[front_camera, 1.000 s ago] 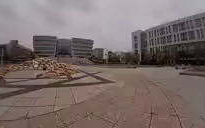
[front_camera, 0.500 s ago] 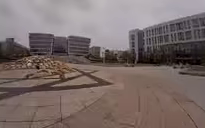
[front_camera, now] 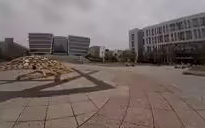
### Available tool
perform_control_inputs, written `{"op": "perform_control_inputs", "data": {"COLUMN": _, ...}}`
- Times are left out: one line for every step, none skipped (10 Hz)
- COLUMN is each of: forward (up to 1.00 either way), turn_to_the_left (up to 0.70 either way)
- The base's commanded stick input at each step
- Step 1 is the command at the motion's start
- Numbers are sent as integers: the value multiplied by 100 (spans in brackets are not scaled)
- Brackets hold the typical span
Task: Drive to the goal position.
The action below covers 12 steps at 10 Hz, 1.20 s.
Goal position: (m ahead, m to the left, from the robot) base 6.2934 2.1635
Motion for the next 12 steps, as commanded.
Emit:
{"op": "perform_control_inputs", "data": {"forward": 100, "turn_to_the_left": 0}}
{"op": "perform_control_inputs", "data": {"forward": 100, "turn_to_the_left": 0}}
{"op": "perform_control_inputs", "data": {"forward": 100, "turn_to_the_left": 0}}
{"op": "perform_control_inputs", "data": {"forward": 100, "turn_to_the_left": 0}}
{"op": "perform_control_inputs", "data": {"forward": 100, "turn_to_the_left": 0}}
{"op": "perform_control_inputs", "data": {"forward": 100, "turn_to_the_left": 0}}
{"op": "perform_control_inputs", "data": {"forward": 100, "turn_to_the_left": 0}}
{"op": "perform_control_inputs", "data": {"forward": 100, "turn_to_the_left": 0}}
{"op": "perform_control_inputs", "data": {"forward": 100, "turn_to_the_left": 0}}
{"op": "perform_control_inputs", "data": {"forward": 100, "turn_to_the_left": 0}}
{"op": "perform_control_inputs", "data": {"forward": 34, "turn_to_the_left": 0}}
{"op": "perform_control_inputs", "data": {"forward": 0, "turn_to_the_left": 0}}
